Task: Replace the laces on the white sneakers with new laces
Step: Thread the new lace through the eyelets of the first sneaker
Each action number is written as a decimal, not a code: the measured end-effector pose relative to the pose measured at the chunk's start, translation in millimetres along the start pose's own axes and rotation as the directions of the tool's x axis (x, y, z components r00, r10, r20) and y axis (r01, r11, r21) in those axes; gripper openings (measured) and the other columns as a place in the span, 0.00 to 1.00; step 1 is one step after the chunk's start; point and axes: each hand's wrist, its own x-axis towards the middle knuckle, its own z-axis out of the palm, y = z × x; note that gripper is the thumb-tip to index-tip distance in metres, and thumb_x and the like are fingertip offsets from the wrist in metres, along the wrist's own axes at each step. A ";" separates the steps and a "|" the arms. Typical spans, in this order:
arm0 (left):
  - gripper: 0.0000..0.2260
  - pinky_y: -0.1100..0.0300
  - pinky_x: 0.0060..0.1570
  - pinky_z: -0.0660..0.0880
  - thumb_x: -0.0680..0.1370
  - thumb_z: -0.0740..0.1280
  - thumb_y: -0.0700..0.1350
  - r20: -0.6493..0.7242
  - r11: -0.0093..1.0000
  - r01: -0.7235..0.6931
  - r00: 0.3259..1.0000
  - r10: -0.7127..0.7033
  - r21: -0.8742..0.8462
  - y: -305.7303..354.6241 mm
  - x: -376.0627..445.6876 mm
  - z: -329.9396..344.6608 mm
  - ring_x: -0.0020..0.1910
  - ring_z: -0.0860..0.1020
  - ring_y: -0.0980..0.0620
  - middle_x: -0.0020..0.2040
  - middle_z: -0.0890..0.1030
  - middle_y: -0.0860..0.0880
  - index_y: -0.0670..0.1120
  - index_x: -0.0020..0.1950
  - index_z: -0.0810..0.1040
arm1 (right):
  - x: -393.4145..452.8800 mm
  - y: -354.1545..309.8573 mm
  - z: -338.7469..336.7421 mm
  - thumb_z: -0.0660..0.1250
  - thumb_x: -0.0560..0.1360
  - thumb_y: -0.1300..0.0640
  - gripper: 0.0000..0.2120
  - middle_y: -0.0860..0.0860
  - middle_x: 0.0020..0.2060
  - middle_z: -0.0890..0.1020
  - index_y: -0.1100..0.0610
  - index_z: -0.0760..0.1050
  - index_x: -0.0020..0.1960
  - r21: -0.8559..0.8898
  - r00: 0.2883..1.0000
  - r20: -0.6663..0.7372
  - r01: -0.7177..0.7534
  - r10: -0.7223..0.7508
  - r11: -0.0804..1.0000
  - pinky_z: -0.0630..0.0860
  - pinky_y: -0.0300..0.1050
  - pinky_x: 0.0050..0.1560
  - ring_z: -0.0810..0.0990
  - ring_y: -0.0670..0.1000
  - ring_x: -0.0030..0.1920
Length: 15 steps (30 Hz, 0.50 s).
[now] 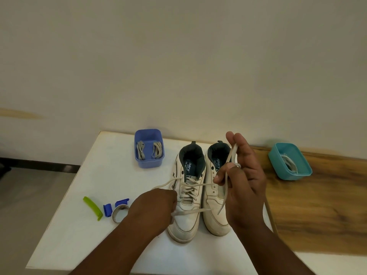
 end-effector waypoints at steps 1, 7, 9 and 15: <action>0.06 0.59 0.48 0.72 0.78 0.68 0.44 -0.006 1.000 0.010 1.000 -0.010 0.001 -0.4 0.6 0.9 0.49 0.76 0.52 0.52 0.80 0.51 0.52 0.52 0.74 | -0.1 0.0 0.4 0.57 0.75 0.66 0.28 0.46 0.72 0.76 0.50 0.70 0.74 0.005 1.000 0.005 0.001 -0.001 1.000 0.77 0.42 0.36 0.76 0.48 0.31; 0.15 0.57 0.58 0.72 0.78 0.67 0.40 0.077 0.975 0.112 0.989 -0.128 0.190 -5.5 -2.9 1.2 0.59 0.77 0.50 0.61 0.78 0.50 0.50 0.64 0.73 | 0.0 0.3 -0.3 0.57 0.76 0.67 0.29 0.46 0.72 0.75 0.49 0.69 0.74 0.029 0.999 0.045 0.019 -0.020 0.999 0.76 0.42 0.33 0.74 0.47 0.29; 0.15 0.57 0.58 0.73 0.78 0.65 0.40 0.065 0.951 0.171 0.979 -0.194 0.256 -12.8 -4.2 -2.3 0.59 0.78 0.50 0.61 0.78 0.50 0.51 0.64 0.74 | -0.5 -0.8 -1.7 0.56 0.76 0.67 0.28 0.47 0.71 0.77 0.50 0.71 0.73 0.041 0.999 0.047 0.019 -0.021 0.999 0.75 0.40 0.32 0.71 0.47 0.29; 0.18 0.58 0.54 0.75 0.78 0.65 0.41 -0.319 0.989 0.141 0.940 -0.121 0.038 -8.1 2.3 -11.7 0.58 0.77 0.52 0.62 0.76 0.53 0.56 0.66 0.72 | 1.1 -4.2 -2.9 0.55 0.78 0.74 0.25 0.57 0.55 0.85 0.55 0.70 0.69 0.051 0.988 0.139 -0.079 0.071 0.996 0.70 0.37 0.28 0.72 0.44 0.28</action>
